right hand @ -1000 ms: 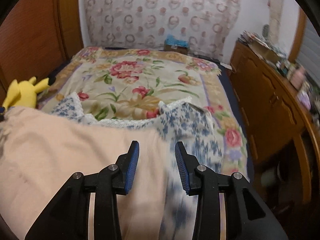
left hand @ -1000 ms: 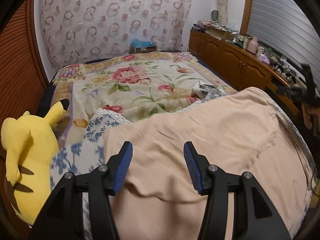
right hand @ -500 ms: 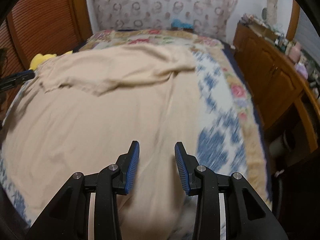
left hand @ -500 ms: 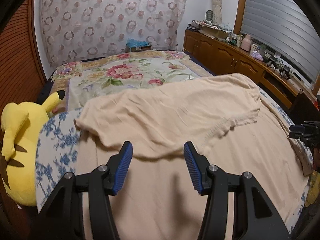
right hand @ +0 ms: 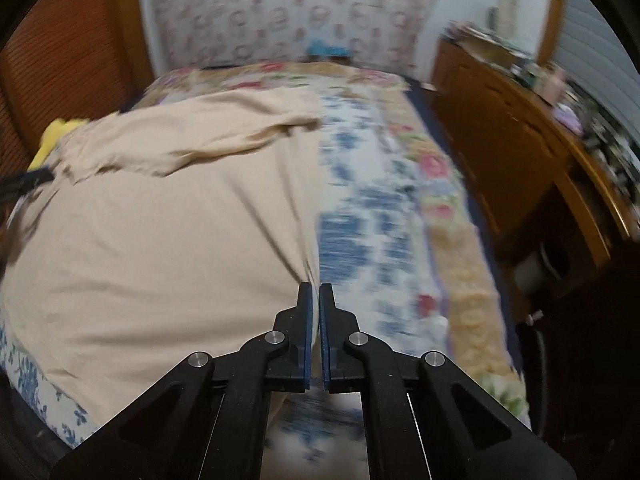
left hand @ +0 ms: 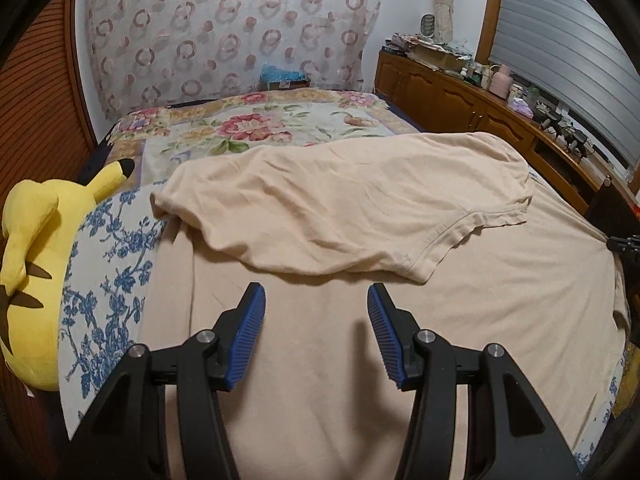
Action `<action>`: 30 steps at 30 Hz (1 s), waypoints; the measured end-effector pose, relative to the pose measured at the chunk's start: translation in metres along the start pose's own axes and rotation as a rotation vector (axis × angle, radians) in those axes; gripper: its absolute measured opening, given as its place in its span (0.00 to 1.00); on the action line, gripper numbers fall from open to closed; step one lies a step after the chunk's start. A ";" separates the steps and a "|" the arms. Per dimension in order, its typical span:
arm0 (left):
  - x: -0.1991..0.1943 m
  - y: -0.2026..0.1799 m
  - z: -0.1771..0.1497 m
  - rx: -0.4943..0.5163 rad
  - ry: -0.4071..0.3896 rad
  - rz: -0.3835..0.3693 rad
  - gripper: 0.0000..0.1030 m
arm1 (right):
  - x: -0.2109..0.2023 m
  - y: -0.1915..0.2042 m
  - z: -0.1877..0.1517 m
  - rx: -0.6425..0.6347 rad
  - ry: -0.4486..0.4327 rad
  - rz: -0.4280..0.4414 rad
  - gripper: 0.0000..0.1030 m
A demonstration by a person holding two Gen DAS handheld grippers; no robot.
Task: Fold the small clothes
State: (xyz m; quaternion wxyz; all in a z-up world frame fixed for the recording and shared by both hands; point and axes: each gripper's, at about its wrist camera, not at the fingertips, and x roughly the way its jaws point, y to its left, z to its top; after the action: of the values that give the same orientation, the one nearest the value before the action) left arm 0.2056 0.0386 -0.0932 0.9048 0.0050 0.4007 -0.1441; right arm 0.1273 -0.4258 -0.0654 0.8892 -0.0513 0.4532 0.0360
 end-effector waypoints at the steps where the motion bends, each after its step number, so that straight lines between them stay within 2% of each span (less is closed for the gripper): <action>1: 0.002 0.001 -0.002 -0.001 0.008 0.003 0.51 | 0.001 -0.003 0.000 0.011 0.001 -0.028 0.01; 3: 0.007 0.001 -0.004 -0.002 0.026 0.005 0.51 | 0.004 -0.006 -0.001 0.027 0.008 -0.052 0.02; 4: 0.008 0.001 -0.004 -0.004 0.036 0.002 0.51 | 0.005 -0.008 -0.003 0.046 0.016 -0.045 0.08; 9: 0.007 -0.001 -0.004 0.007 0.040 0.014 0.51 | 0.002 -0.007 -0.004 0.047 0.004 -0.016 0.20; 15: 0.006 -0.009 -0.003 0.031 0.048 0.049 0.51 | 0.004 0.009 0.012 0.019 -0.018 0.025 0.21; 17: 0.005 -0.008 -0.003 0.021 0.047 0.047 0.51 | 0.007 0.019 0.024 -0.014 -0.030 0.042 0.23; 18: 0.005 -0.007 -0.002 0.015 0.046 0.046 0.51 | 0.010 0.024 0.032 -0.024 -0.041 0.048 0.27; 21: 0.002 -0.002 0.001 -0.007 0.029 0.058 0.51 | 0.022 0.033 0.056 -0.031 -0.073 0.089 0.46; 26: -0.002 0.023 0.013 -0.069 0.010 0.083 0.51 | 0.054 0.034 0.097 -0.012 -0.085 0.162 0.46; 30: 0.002 0.043 0.022 -0.147 0.007 0.079 0.51 | 0.086 0.025 0.125 0.036 -0.045 0.199 0.46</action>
State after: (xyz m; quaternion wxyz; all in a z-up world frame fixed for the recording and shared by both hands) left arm 0.2344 0.0764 -0.0842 0.9063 -0.0452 0.4129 -0.0784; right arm 0.2749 -0.3839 -0.0635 0.8919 0.0108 0.4366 0.1171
